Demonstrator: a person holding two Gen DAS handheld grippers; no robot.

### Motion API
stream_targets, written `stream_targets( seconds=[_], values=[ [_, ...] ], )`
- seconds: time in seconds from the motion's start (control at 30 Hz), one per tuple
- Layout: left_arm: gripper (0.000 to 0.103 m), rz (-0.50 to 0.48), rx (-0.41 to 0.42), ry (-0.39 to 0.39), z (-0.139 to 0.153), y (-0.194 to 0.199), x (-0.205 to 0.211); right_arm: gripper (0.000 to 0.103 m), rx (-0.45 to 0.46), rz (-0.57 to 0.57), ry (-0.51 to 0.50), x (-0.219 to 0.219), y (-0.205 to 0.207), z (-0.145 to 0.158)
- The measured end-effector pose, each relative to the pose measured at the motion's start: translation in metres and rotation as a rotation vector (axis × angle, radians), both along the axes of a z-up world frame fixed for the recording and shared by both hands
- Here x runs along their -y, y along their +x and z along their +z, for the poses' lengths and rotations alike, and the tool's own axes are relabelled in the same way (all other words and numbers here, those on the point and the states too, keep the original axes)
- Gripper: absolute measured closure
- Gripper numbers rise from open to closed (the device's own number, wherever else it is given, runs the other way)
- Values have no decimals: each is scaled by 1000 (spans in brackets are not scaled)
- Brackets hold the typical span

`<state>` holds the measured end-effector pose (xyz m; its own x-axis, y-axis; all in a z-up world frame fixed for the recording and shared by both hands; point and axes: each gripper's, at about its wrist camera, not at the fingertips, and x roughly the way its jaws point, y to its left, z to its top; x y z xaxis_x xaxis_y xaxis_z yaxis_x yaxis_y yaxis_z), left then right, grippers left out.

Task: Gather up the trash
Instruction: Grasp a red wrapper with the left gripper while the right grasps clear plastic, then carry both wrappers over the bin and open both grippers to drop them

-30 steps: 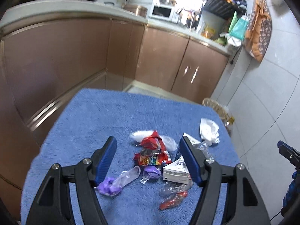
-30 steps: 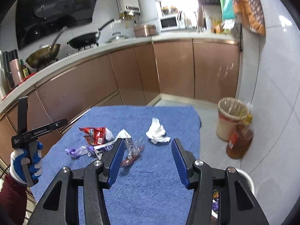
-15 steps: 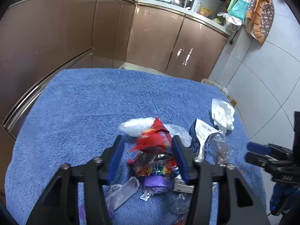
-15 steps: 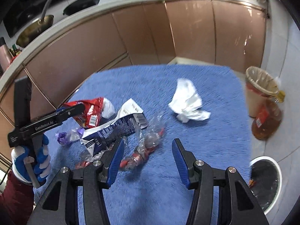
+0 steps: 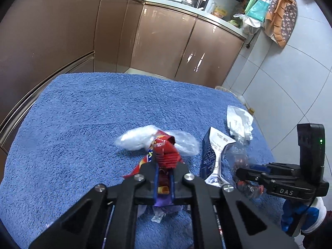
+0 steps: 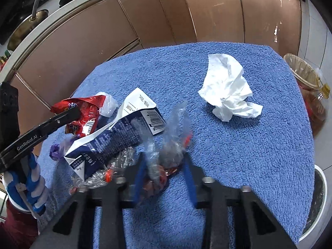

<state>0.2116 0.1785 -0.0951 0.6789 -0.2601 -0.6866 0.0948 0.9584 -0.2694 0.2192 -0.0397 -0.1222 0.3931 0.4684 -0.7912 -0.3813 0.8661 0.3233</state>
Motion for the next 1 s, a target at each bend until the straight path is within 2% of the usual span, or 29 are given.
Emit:
stream_targets(
  seconds=[0.13, 0.27, 0.57, 1.0],
  values=[
    [96, 17, 25, -21, 12, -8, -5, 89, 19, -4, 11, 5, -6, 6],
    [96, 39, 58, -39, 31, -20, -14, 90, 54, 0, 23, 12, -20, 19],
    [96, 83, 148, -8, 79, -59, -23, 90, 161, 25, 44, 20, -54, 65],
    [96, 62, 278, 16, 144, -124, 6, 90, 343, -20, 81, 54, -120, 142]
  ],
)
